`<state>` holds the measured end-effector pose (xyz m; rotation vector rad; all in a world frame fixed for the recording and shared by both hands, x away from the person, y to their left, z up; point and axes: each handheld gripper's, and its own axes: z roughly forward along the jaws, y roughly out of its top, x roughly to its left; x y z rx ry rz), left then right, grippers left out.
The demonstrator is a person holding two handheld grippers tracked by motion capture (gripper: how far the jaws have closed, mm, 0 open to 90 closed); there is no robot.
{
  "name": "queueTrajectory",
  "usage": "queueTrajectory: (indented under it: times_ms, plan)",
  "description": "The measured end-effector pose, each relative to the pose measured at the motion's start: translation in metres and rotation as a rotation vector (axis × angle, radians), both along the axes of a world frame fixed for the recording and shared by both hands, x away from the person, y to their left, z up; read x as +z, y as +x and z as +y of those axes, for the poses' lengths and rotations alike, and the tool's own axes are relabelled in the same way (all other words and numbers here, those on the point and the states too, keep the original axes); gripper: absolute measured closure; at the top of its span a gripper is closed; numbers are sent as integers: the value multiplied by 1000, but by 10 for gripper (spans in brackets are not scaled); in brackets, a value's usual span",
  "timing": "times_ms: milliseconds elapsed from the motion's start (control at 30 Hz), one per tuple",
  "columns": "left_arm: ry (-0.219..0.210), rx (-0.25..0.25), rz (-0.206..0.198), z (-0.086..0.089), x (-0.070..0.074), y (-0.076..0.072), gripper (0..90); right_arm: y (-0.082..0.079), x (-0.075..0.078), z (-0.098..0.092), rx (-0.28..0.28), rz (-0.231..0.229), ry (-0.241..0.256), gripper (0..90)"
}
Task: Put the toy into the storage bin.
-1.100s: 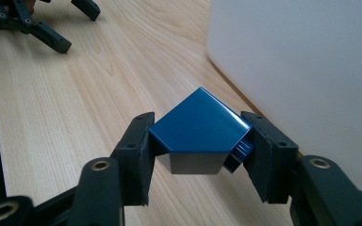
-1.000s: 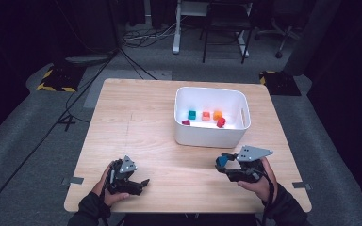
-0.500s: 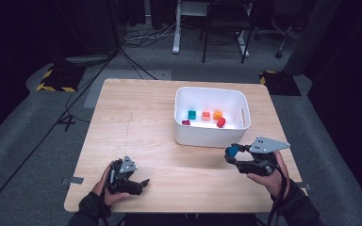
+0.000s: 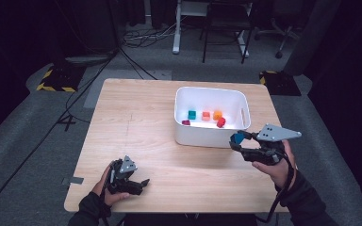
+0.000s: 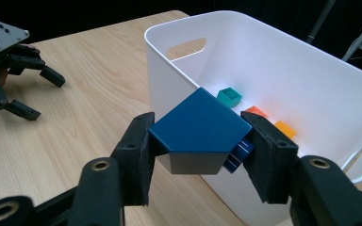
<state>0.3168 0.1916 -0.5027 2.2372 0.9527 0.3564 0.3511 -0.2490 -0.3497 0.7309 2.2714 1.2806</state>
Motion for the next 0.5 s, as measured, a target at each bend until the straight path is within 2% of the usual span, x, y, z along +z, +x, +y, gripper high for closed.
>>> queueTrajectory:
  times_ms: [333,500]
  plan:
    - [-4,-2,5,0,0,0,102,15,19,1,-32,-21,22,483]
    - [-4,-2,5,0,0,0,102,25,26,6,-37,-29,11,482]
